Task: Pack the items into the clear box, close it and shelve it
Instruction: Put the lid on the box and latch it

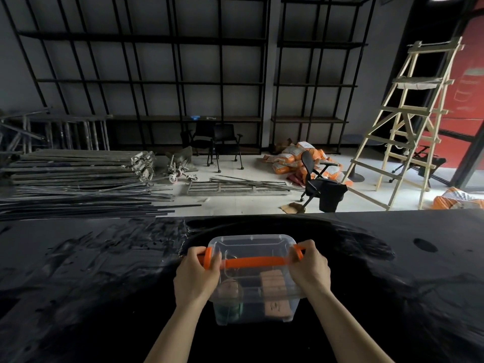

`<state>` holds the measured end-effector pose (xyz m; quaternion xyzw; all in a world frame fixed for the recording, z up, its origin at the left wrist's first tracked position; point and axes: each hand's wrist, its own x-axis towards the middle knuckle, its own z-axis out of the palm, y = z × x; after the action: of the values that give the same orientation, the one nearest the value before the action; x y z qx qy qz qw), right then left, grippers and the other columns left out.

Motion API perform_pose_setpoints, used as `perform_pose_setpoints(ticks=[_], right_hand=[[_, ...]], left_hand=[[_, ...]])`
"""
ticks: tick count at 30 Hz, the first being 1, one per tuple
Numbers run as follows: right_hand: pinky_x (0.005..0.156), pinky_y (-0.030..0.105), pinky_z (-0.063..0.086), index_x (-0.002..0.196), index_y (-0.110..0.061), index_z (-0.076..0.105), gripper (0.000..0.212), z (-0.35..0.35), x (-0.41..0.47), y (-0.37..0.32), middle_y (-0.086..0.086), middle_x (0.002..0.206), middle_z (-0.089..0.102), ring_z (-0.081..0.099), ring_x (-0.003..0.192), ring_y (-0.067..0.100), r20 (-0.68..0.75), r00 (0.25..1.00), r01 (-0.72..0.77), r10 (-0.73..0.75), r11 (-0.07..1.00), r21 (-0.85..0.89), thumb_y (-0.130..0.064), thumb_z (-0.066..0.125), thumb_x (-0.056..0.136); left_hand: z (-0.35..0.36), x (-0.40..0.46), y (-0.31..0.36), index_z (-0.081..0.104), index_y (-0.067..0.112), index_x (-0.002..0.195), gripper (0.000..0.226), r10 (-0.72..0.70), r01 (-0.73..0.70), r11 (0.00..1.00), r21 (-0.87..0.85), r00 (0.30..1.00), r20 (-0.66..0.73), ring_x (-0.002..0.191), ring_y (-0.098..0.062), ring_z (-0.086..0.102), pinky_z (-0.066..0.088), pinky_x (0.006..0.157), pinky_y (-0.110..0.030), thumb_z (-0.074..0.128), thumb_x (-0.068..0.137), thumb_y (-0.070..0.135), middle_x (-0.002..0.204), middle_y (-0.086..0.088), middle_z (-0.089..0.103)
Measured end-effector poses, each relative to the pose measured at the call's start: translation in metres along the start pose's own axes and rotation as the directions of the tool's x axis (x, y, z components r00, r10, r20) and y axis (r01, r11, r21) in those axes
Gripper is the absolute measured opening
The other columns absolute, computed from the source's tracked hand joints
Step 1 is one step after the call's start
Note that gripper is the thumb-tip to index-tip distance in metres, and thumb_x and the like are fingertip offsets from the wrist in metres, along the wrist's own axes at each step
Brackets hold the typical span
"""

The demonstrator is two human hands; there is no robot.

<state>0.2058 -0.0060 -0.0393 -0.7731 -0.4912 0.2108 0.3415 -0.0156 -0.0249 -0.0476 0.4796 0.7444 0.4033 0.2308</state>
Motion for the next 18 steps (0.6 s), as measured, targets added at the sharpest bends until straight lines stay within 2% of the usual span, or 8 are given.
perform_pose_setpoints(ticks=[1,3,5,7,8,11,15,18], right_hand=[[0.060,0.031,0.041,0.115,-0.022,0.061,0.032,-0.001,0.002,0.003,-0.001,0.085,0.060,0.055,0.070,0.016,0.048,0.998,-0.040,0.034,0.993,0.112,-0.046,0.050,0.097],[0.065,0.031,0.050,0.120,-0.025,0.065,0.037,0.000,0.004,0.010,0.001,0.091,0.067,0.065,0.080,0.017,0.119,0.989,-0.123,0.086,0.931,0.345,-0.049,0.053,0.094],[0.078,0.037,0.058,0.125,-0.026,0.067,0.044,0.003,0.004,0.017,0.003,0.103,0.072,0.070,0.093,0.021,0.151,0.980,-0.191,0.132,0.844,0.501,-0.052,0.060,0.090],[0.091,0.045,0.059,0.132,-0.028,0.064,0.056,0.007,0.004,0.022,0.004,0.115,0.072,0.070,0.103,0.023,0.175,0.969,-0.243,0.173,0.781,0.576,-0.058,0.066,0.084],[0.095,0.048,0.057,0.136,-0.029,0.061,0.064,0.007,0.004,0.022,0.005,0.120,0.071,0.069,0.108,0.025,0.183,0.966,-0.257,0.184,0.768,0.587,-0.060,0.068,0.082],[0.101,0.051,0.054,0.144,-0.026,0.054,0.072,-0.003,0.003,0.022,0.005,0.128,0.067,0.066,0.115,0.027,0.164,0.967,-0.254,0.193,0.755,0.605,-0.058,0.071,0.082],[0.103,0.048,0.053,0.147,-0.022,0.050,0.072,-0.033,0.001,0.034,0.003,0.131,0.065,0.064,0.117,0.025,0.113,0.969,-0.240,0.218,0.751,0.615,-0.050,0.073,0.084],[0.102,0.045,0.054,0.147,-0.021,0.051,0.071,-0.063,-0.002,0.055,0.003,0.131,0.065,0.065,0.116,0.024,0.039,0.966,-0.221,0.256,0.740,0.636,-0.047,0.074,0.085]], left_hand=[[0.000,-0.003,0.001,0.057,0.029,0.112,0.035,-0.056,0.070,0.984,-0.166,0.995,0.085,0.088,-0.014,0.063,0.048,0.072,-0.033,0.057,0.090,0.057,0.092,0.010,0.064],[0.002,-0.007,0.005,0.050,0.029,0.124,0.039,-0.131,0.232,0.875,-0.425,0.959,0.253,0.094,-0.014,0.059,0.045,0.068,-0.030,0.059,0.093,0.050,0.101,0.007,0.062],[0.004,-0.008,0.008,0.048,0.025,0.132,0.045,-0.137,0.284,0.809,-0.514,0.942,0.305,0.106,-0.020,0.057,0.051,0.076,-0.035,0.064,0.093,0.040,0.114,0.002,0.061],[0.008,-0.005,0.009,0.046,0.024,0.140,0.056,-0.133,0.298,0.784,-0.544,0.937,0.322,0.115,-0.024,0.056,0.049,0.093,-0.045,0.068,0.089,0.031,0.127,-0.003,0.059],[0.011,-0.004,0.010,0.045,0.024,0.142,0.059,-0.115,0.289,0.779,-0.556,0.938,0.327,0.115,-0.024,0.055,0.046,0.095,-0.044,0.069,0.088,0.027,0.129,-0.003,0.057],[0.018,-0.004,0.017,0.043,0.022,0.145,0.061,-0.073,0.264,0.771,-0.579,0.940,0.332,0.106,-0.018,0.053,0.039,0.086,-0.037,0.067,0.090,0.018,0.126,-0.002,0.055],[0.039,-0.011,0.032,0.042,0.020,0.147,0.061,-0.017,0.232,0.797,-0.558,0.932,0.363,0.103,-0.019,0.057,0.043,0.080,-0.034,0.066,0.091,0.017,0.129,-0.007,0.056],[0.061,-0.025,0.053,0.042,0.021,0.145,0.059,0.038,0.217,0.802,-0.556,0.911,0.410,0.093,-0.011,0.056,0.042,0.065,-0.026,0.065,0.091,0.017,0.127,-0.004,0.056]])
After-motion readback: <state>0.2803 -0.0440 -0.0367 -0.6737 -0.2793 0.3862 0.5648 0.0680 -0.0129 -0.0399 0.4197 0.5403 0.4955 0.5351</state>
